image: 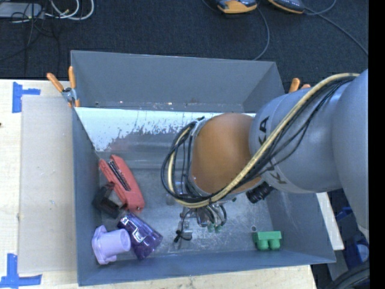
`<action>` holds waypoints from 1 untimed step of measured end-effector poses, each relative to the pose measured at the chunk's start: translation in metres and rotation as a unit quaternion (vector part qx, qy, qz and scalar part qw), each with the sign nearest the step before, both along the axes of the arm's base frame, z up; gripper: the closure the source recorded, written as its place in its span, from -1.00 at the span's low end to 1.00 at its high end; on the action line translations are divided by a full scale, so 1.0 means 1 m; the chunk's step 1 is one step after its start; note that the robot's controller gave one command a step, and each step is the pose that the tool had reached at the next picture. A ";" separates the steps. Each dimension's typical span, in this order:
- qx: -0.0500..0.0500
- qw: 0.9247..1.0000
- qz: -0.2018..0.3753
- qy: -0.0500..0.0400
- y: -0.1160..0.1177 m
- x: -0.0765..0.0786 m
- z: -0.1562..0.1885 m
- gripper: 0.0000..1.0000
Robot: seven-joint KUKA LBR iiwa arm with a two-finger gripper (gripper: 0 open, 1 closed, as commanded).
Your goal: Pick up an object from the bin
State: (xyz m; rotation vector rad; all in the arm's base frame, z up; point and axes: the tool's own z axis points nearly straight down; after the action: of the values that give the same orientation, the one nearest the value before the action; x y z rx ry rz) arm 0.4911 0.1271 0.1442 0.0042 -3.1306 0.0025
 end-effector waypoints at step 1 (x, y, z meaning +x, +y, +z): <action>0.001 1.000 -0.002 -0.004 -0.001 0.002 0.004 -1.00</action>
Offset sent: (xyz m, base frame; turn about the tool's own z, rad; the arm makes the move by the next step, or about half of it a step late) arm -0.0008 0.0827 -0.0742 -0.1899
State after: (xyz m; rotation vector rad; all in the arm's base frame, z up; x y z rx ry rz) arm 0.4931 0.1263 0.1486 -0.0028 -3.1386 0.0004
